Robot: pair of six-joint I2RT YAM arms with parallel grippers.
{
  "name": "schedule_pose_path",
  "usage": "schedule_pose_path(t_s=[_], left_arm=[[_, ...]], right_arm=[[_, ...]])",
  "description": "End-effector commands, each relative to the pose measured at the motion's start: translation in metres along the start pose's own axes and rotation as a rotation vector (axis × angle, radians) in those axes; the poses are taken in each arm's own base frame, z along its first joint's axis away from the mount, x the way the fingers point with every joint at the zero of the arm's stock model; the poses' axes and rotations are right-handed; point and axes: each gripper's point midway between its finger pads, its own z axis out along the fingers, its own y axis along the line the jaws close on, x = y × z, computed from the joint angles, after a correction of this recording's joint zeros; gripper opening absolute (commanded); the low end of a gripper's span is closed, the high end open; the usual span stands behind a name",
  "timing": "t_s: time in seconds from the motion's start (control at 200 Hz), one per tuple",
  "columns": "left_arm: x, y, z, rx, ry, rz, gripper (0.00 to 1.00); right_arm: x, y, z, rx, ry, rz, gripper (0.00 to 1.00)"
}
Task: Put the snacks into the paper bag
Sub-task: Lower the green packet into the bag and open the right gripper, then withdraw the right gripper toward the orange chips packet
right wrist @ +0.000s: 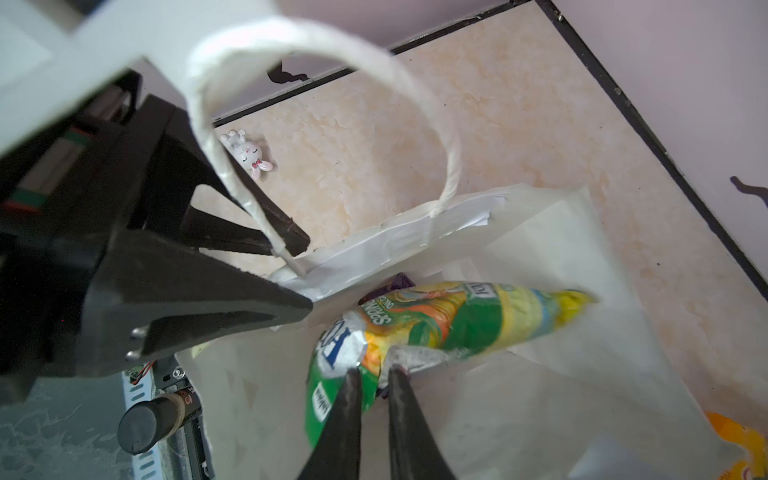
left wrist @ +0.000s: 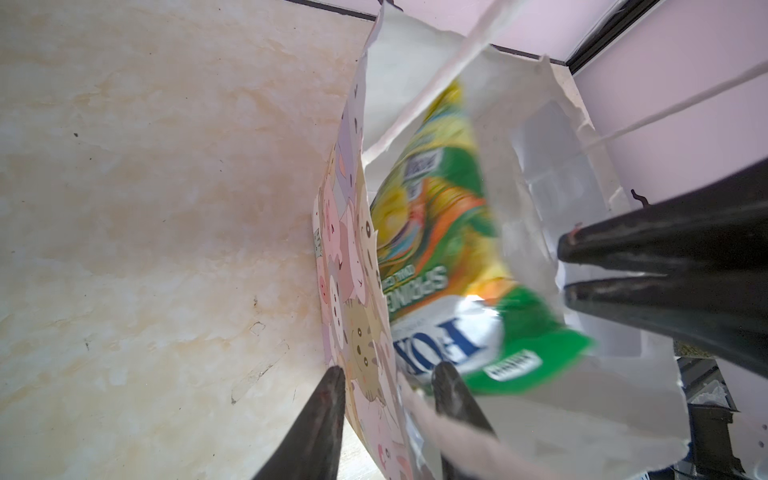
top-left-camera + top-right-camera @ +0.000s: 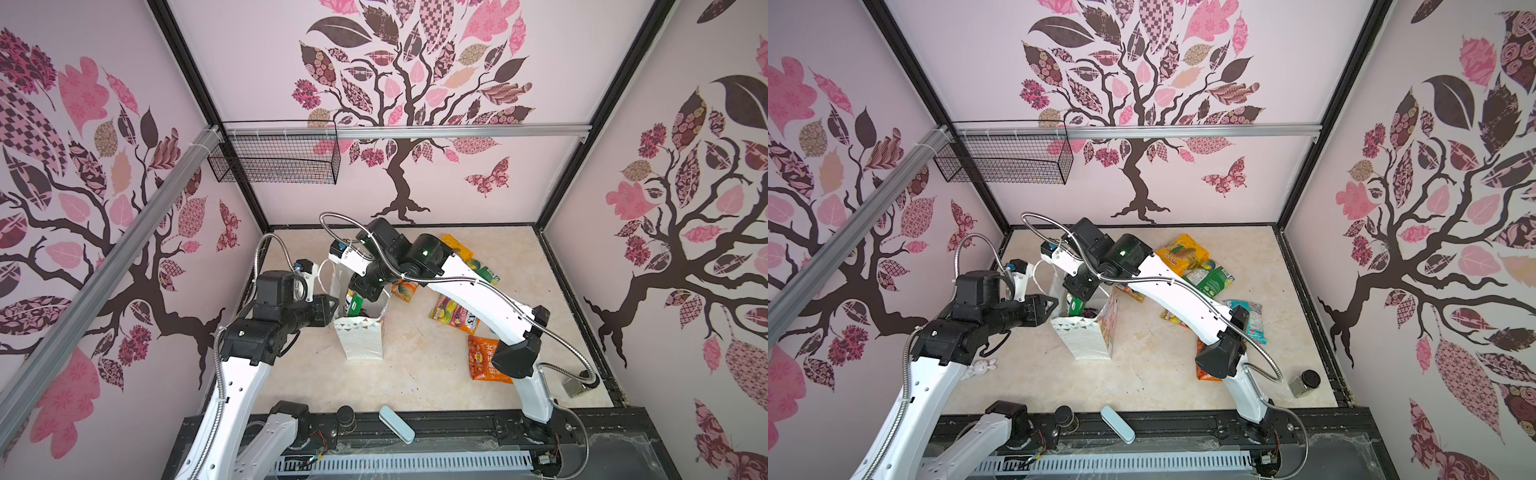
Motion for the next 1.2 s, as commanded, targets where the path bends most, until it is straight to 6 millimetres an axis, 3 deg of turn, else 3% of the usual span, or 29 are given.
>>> schedule_pose_path(t_s=[0.0, 0.17, 0.405, 0.505, 0.59, 0.705, 0.815, 0.99, 1.085, 1.195], left_arm=[[0.005, 0.004, 0.002, -0.014, 0.009, 0.014, 0.40], [0.005, 0.005, 0.003, -0.017, 0.011, 0.016, 0.39], [0.004, 0.003, 0.002, -0.011, 0.006, 0.015, 0.40], [0.003, 0.002, 0.002, -0.008, 0.003, 0.017, 0.39], [0.000, 0.001, 0.001, -0.007, -0.001, 0.018, 0.40], [-0.003, 0.002, -0.003, -0.017, -0.012, 0.019, 0.37], [-0.007, 0.007, -0.006, -0.051, -0.039, 0.015, 0.38], [-0.005, 0.005, -0.003, -0.037, -0.026, 0.012, 0.38], [-0.004, 0.006, -0.003, -0.038, -0.027, 0.013, 0.38], [-0.004, 0.004, -0.007, -0.033, -0.039, 0.016, 0.38]], right_arm=[[-0.004, -0.001, 0.010, 0.013, -0.010, -0.027, 0.26], [-0.014, 0.000, -0.001, 0.019, -0.049, -0.023, 0.30], [-0.033, 0.003, -0.037, 0.029, -0.141, 0.015, 0.31], [-0.042, -0.002, -0.063, 0.075, -0.199, 0.056, 0.32], [-0.051, -0.010, -0.097, 0.138, -0.269, 0.104, 0.33], [-0.045, -0.023, -0.141, 0.240, -0.321, 0.180, 0.38], [-0.011, -0.040, -0.167, 0.369, -0.291, 0.271, 0.42], [0.074, -0.058, -0.190, 0.542, -0.225, 0.453, 0.46], [0.117, -0.060, -0.194, 0.581, -0.203, 0.538, 0.50], [0.164, -0.064, -0.185, 0.626, -0.123, 0.609, 0.54]])
